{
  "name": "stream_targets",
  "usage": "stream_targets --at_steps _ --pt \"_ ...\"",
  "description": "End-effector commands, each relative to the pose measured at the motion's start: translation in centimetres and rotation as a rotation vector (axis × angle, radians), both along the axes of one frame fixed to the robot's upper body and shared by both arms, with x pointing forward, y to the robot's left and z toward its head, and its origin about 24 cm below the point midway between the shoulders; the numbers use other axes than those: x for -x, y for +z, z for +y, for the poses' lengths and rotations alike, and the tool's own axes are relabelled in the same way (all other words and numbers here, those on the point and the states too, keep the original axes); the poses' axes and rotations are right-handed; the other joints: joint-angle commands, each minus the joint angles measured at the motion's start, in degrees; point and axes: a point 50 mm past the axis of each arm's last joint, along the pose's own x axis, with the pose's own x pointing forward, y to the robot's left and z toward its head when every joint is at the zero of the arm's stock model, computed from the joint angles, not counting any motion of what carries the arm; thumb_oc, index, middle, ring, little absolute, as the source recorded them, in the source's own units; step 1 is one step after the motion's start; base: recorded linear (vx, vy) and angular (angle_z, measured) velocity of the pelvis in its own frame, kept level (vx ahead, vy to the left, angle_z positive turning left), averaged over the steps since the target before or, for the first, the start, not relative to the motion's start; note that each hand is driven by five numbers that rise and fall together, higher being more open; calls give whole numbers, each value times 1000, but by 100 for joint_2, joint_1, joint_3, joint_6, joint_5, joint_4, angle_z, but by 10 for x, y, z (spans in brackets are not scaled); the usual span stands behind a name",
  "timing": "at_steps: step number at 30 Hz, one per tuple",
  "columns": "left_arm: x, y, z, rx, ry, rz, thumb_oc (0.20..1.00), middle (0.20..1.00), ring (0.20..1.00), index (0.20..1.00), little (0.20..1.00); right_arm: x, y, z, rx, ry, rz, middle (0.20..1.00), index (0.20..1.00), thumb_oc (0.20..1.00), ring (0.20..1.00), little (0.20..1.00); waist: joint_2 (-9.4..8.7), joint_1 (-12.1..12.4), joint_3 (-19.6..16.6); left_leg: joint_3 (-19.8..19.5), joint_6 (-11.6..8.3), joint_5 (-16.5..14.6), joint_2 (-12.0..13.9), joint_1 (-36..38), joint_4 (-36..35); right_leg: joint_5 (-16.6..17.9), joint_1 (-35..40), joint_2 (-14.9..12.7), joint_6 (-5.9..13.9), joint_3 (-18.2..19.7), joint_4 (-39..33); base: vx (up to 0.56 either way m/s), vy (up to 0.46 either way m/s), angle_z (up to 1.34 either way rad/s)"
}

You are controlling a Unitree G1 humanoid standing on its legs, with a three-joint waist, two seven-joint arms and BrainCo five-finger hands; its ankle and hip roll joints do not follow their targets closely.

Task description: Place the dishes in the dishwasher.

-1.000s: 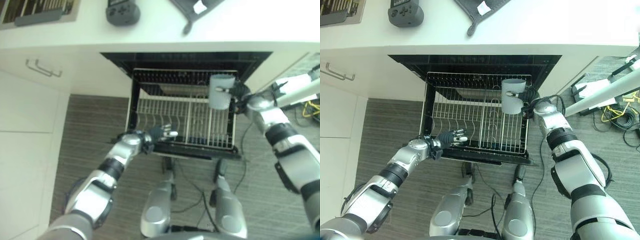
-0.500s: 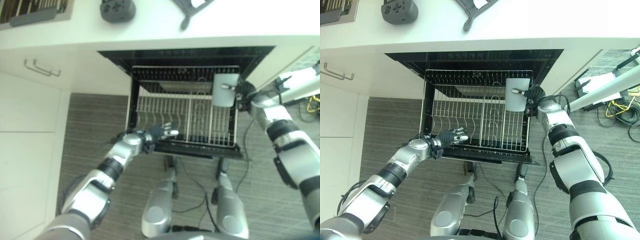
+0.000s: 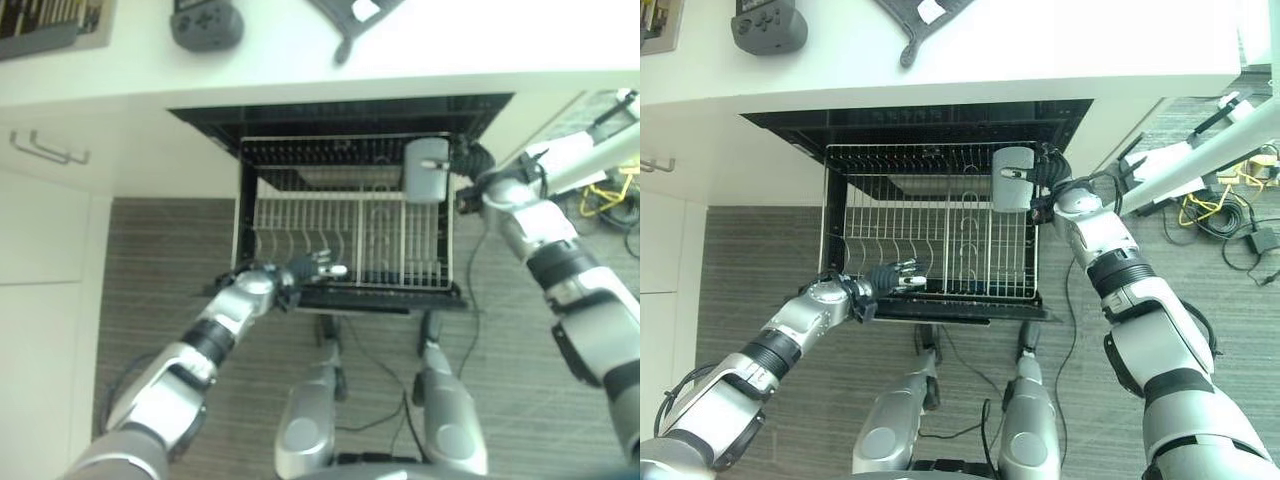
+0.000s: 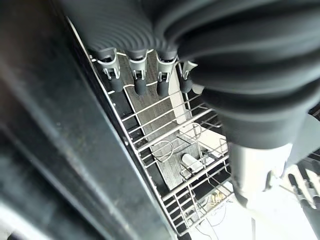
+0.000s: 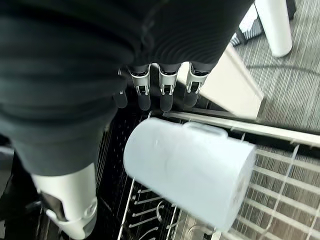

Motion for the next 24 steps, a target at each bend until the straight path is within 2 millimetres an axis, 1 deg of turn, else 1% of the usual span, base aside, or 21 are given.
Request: stream_targets --at_steps 1,2,3,4,5,6,7,8,9,10,11,13,14,16,20,24 --pt "61 -64 -9 47 19 255 1000 1000 1000 1000 1000 7 29 -24 36 -99 -135 1000 1000 1000 1000 1000 4 130 160 -224 233 -417 -419 -178 154 -595 -558 176 70 363 857 0 0 0" --pt "60 -60 -10 59 26 234 1000 1000 1000 1000 1000 10 29 -26 41 -98 -145 1000 1000 1000 1000 1000 6 110 160 -216 238 -417 -422 -150 145 -597 -536 180 67 372 854 23 40 -7" --pt "56 -48 -11 85 45 169 1000 1000 1000 1000 1000 17 27 -27 44 -98 -169 1000 1000 1000 1000 1000 -1 60 160 -186 247 -424 -426 -74 128 -601 -468 180 63 383 839 19 29 -14" --pt "54 -43 -11 100 53 143 1000 1000 1000 1000 1000 20 26 -28 41 -98 -180 1000 1000 1000 1000 1000 -3 45 160 -171 252 -429 -426 -45 119 -603 -435 180 61 387 826 15 9 -17" --pt "51 -29 -11 126 65 69 1000 1000 1000 1000 1000 27 24 -31 26 -103 -204 1000 1000 1000 1000 1000 -16 12 160 -145 264 -440 -422 18 106 -605 -372 183 58 387 809 4 -10 -12" --pt "51 -28 -11 127 65 62 1000 1000 1000 1000 1000 28 23 -31 24 -104 -203 1000 1000 1000 1000 1000 -20 11 160 -143 265 -441 -422 31 103 -606 -358 183 58 387 805 12 -33 -8" --pt "45 1 -10 166 70 -98 1000 1000 1000 1000 1000 42 14 -34 11 -112 -234 1000 1000 1000 1000 1000 -60 -54 160 -107 277 -448 -410 142 78 -593 -244 192 58 398 774 14 -45 -3" --pt "44 13 -11 198 75 -151 1000 1000 1000 1000 1000 47 9 -36 7 -115 -243 1000 1000 1000 1000 1000 -77 -75 160 -95 285 -453 -407 185 73 -586 -202 197 54 401 766 13 -71 0" --pt "42 30 -9 233 88 -229 1000 1000 1000 1000 1000 54 2 -38 6 -120 -252 1000 1000 1000 1000 1000 -93 -104 160 -65 292 -461 -391 236 69 -586 -154 197 53 393 761 5 -58 1" --pt "43 34 -8 239 90 -258 1000 1000 1000 1000 1000 57 -2 -39 8 -124 -253 1000 1000 1000 1000 1000 -106 -106 160 -60 294 -462 -389 265 66 -586 -123 197 54 389 757 -8 -87 1" --pt "40 55 -3 253 112 -389 1000 1000 1000 1000 1000 65 -10 -42 17 -142 -264 1000 1000 1000 1000 1000 -144 -135 159 -38 304 -468 -381 341 58 -582 -44 207 50 386 744 -9 -87 -3" --pt "40 79 3 262 121 -538 1000 1000 1000 1000 1000 75 -19 -46 16 -165 -270 1000 1000 1000 1000 1000 -208 -162 120 -9 315 -482 -361 454 34 -586 69 213 50 370 720 -6 -112 1" --pt "42 88 5 262 117 -608 1000 1000 1000 1000 1000 79 -22 -48 10 -174 -278 1000 1000 1000 1000 1000 -229 -169 90 -4 321 -492 -355 499 23 -584 113 220 51 364 706 18 -127 0" --pt "50 109 11 293 108 -734 1000 1000 1000 1000 1000 93 -30 -55 0 -201 -288 1000 1000 1000 1000 1000 -305 -164 -61 26 315 -536 -328 649 13 -586 278 231 57 334 658 42 -156 0" --pt "64 126 23 330 136 -886 1000 1000 1000 1000 1000 112 -38 -63 -4 -234 -308 1000 1000 1000 1000 1000 -409 -185 -405 69 311 -596 -294 944 -16 -578 597 275 53 270 545 42 -140 1" --pt "73 128 35 342 202 -938 1000 1000 1000 1000 1000 127 -46 -66 -15 -253 -305 1000 1000 1000 1000 1000 -465 -173 -807 128 290 -651 -256 1270 -42 -585 961 315 48 166 419 90 -133 1"
